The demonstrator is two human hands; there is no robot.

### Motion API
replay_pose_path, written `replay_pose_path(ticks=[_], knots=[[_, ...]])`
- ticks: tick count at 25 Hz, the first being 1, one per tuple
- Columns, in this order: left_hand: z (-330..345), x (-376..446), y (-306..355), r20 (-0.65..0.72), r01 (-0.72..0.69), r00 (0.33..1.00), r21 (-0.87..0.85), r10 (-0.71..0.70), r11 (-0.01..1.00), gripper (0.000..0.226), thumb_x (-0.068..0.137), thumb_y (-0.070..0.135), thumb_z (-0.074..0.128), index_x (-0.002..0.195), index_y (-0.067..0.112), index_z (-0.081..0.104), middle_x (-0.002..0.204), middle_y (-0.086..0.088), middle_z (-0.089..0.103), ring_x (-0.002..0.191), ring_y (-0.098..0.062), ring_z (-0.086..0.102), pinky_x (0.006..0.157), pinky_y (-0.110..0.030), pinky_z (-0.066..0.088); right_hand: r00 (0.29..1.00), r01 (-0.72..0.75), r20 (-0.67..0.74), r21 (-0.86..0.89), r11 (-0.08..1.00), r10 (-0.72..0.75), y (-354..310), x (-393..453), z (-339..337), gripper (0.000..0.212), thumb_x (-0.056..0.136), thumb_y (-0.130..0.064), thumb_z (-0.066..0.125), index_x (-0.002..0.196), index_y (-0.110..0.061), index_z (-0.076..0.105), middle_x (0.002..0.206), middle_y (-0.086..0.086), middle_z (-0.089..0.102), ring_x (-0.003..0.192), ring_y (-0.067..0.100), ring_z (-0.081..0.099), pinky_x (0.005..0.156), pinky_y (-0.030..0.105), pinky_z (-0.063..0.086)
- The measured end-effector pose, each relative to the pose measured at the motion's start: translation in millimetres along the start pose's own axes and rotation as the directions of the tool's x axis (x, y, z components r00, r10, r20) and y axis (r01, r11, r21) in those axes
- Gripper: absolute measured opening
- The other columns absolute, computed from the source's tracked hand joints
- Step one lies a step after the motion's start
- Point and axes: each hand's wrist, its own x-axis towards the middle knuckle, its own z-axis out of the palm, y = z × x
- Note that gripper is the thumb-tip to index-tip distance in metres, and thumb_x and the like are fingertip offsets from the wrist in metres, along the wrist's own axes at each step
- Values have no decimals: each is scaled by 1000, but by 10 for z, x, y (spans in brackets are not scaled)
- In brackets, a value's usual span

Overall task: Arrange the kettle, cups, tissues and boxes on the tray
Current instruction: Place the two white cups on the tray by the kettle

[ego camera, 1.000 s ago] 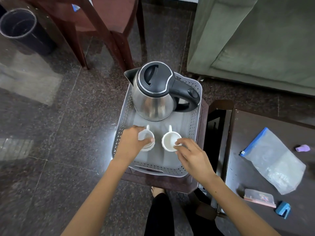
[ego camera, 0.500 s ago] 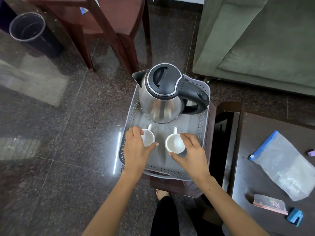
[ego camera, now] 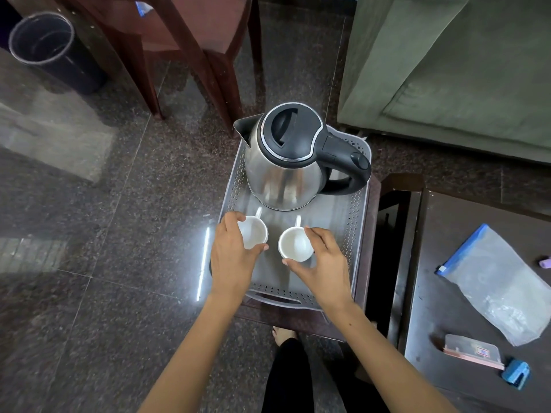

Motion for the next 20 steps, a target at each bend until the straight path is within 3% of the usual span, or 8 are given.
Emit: replay_pose_path(ticks=[7,20], knots=[[-10,41,1,0,0,1000,-28,0,1000,64,60,24,87,107,19,44,111,-1,57,100,-21,50,67,-18,24,999,-1,-40,1,1000,1,-6,29,67,74,61,-42,84,122,-8,59,120,5,59,104,23,62,85,36,53],[-27,84,-5,4,-29,1000,-29,29,999,60,61,25,86,104,17,46,110,1,58,99,-21,50,68,-20,26,998,-8,-67,26,1000,10,-33,47,134,74,61,-44,82,123,-9,59,120,4,59,106,22,60,84,36,55]])
